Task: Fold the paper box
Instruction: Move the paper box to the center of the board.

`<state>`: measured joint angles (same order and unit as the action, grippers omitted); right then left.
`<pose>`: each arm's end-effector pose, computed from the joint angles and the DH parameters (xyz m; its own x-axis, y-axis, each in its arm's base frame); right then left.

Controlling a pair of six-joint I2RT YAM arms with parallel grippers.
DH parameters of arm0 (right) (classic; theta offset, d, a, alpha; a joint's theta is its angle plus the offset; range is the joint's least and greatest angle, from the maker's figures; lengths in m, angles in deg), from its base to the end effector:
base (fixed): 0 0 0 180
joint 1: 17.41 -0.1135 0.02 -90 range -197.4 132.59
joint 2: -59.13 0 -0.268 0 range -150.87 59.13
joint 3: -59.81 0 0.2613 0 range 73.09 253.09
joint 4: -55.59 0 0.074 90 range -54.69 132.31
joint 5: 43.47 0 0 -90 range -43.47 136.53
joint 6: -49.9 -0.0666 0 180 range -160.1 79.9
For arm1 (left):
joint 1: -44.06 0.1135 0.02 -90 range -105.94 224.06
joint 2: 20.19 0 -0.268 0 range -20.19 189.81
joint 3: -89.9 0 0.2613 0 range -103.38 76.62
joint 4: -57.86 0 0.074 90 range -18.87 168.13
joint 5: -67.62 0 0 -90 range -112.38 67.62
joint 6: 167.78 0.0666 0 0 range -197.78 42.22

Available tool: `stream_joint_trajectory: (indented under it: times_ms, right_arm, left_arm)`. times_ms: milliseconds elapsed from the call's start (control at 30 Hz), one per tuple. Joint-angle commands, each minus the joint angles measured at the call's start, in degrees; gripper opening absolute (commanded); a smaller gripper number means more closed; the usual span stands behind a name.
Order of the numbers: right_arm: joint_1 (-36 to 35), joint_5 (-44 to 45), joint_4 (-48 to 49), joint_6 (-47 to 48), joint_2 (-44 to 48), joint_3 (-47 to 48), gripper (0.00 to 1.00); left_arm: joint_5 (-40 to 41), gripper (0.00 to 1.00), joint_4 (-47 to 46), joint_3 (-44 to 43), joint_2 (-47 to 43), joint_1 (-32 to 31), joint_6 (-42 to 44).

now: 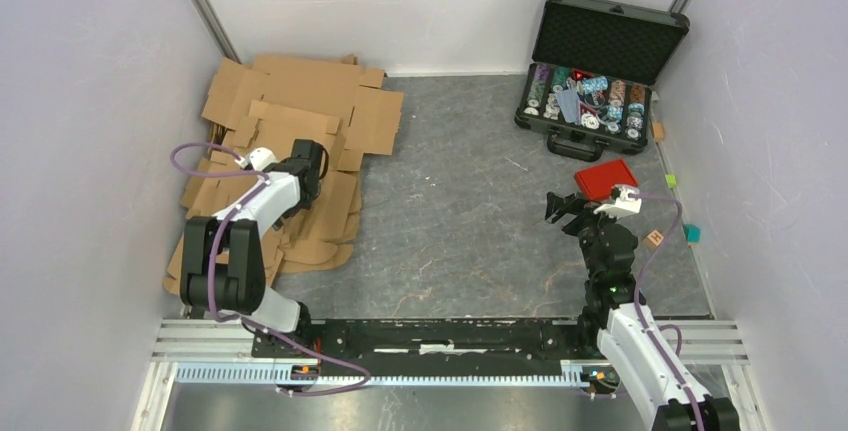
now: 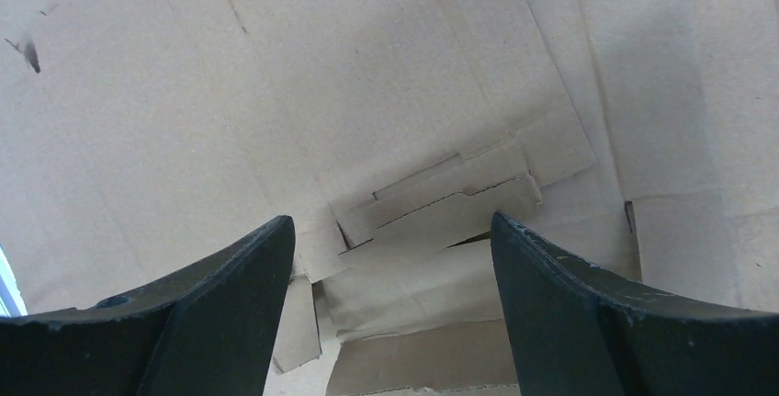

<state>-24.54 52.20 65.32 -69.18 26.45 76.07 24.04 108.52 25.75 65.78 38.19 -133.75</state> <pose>0.1838 0.0164 0.1680 -0.1137 0.4732 -0.8736 0.0333 0.8806 0.4727 0.2833 0.0194 0.1694 -0.4095 -0.5322 -0.7410 -0.8681 0.4771 0.1371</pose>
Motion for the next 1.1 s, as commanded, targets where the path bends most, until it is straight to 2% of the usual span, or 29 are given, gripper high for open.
stream_joint_trajectory:
  times_ms: [0, 200, 333, 533, 633, 733, 900, 967, 1000, 1067]
  right_arm:
    - [-0.2, 0.9, 0.5, 0.8, 0.7, -0.2, 0.97]
    - [-0.2, 0.8, -0.2, 0.8, 1.1, 0.3, 0.97]
    - [-0.2, 0.8, -0.3, 0.7, 1.2, 0.4, 0.98]
    - [-0.2, 1.0, -0.6, 0.9, 1.6, 0.4, 0.97]
    - [-0.2, 1.1, -0.4, 1.0, 1.7, 0.4, 0.97]
    - [-0.2, 1.0, -0.4, 1.0, 1.9, 0.2, 0.97]
    - [-0.2, 0.6, -0.1, 1.0, 1.8, 0.3, 0.97]
    - [-0.2, 0.6, -0.1, 1.0, 1.8, 0.3, 0.97]
    - [-0.2, 0.6, -0.1, 1.0, 1.8, 0.3, 0.97]
    - [-0.2, 0.4, 0.0, 1.1, 1.8, 0.3, 0.97]
  left_arm:
    - [-1.3, 0.85, 0.7, -1.9, 1.5, 1.0, -2.3]
    - [-5.9, 0.77, -0.4, -2.9, 2.3, 0.6, 0.9]
    - [-10.9, 0.71, -7.5, -0.5, -0.5, -1.7, 6.9]
    - [-28.5, 0.57, -18.2, 2.0, -1.5, -2.0, 16.4]
    - [-29.1, 0.51, -20.0, 3.3, -2.8, -2.4, 16.2]
    - [-27.5, 0.38, -20.1, 3.7, -4.1, -2.4, 16.4]
    - [-25.7, 0.32, -19.1, 3.5, -6.7, -2.6, 16.8]
    - [-25.0, 0.27, -19.2, 3.7, -8.0, -3.0, 17.0]
    - [-24.8, 0.22, -19.4, 4.0, -8.8, -3.2, 17.1]
    - [-24.9, 0.05, -20.5, 4.9, -11.3, -3.6, 18.0]
